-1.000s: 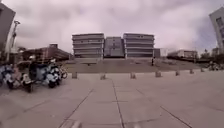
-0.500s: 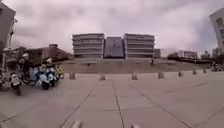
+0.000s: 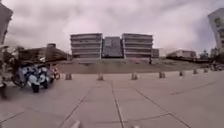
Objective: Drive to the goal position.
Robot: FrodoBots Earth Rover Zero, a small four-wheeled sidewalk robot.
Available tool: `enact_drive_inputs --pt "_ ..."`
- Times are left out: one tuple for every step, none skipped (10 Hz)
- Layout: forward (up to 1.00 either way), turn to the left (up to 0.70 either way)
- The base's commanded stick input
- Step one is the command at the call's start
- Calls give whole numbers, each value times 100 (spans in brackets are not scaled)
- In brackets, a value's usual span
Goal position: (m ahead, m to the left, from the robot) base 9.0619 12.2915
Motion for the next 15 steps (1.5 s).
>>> enact_drive_inputs --pt "70 -6" --pt "70 -2" --pt "70 0" --pt "70 0" --pt "70 0" --pt "70 0" --pt "70 0" --pt "70 0" --pt "70 0" --pt "70 0" --pt "70 0" --pt "70 0" --pt "70 0" --pt "70 0" --pt "70 0"
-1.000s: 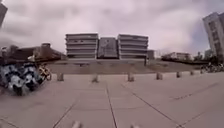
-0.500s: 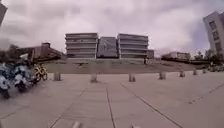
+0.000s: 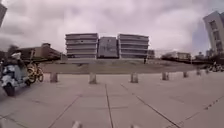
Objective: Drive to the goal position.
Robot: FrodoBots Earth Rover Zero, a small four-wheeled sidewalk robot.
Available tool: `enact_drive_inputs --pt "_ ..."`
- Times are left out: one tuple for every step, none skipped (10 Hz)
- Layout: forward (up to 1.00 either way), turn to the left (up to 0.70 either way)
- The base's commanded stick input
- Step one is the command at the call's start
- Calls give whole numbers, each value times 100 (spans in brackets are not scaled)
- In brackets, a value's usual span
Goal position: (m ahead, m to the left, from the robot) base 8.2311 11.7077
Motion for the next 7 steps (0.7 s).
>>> enact_drive_inputs --pt "70 0" --pt "70 0" --pt "70 0" --pt "70 0" --pt "70 0" --pt "70 0" --pt "70 0"
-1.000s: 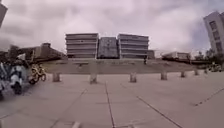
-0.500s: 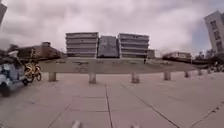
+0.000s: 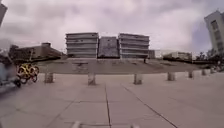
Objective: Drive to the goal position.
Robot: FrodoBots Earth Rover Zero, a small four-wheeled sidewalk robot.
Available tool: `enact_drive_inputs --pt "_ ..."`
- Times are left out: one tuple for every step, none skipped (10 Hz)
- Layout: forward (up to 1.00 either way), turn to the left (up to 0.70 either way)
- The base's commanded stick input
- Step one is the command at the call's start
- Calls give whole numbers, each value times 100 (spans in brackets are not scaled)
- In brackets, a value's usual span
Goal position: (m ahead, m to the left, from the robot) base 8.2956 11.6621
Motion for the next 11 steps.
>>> enact_drive_inputs --pt "70 0" --pt "70 0" --pt "70 0" --pt "70 0" --pt "70 0" --pt "70 0" --pt "70 0" --pt "70 0" --pt "70 0" --pt "70 0" --pt "70 0"
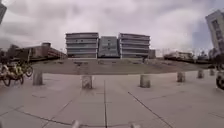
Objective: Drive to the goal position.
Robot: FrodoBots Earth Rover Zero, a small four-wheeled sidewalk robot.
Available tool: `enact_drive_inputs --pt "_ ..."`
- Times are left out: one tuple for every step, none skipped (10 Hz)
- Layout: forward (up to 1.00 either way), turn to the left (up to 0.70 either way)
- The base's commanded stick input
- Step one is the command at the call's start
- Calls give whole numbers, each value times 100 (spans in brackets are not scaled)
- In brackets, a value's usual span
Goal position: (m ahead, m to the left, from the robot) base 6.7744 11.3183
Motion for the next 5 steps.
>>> enact_drive_inputs --pt "70 0" --pt "70 0" --pt "70 0" --pt "70 0" --pt "70 0"
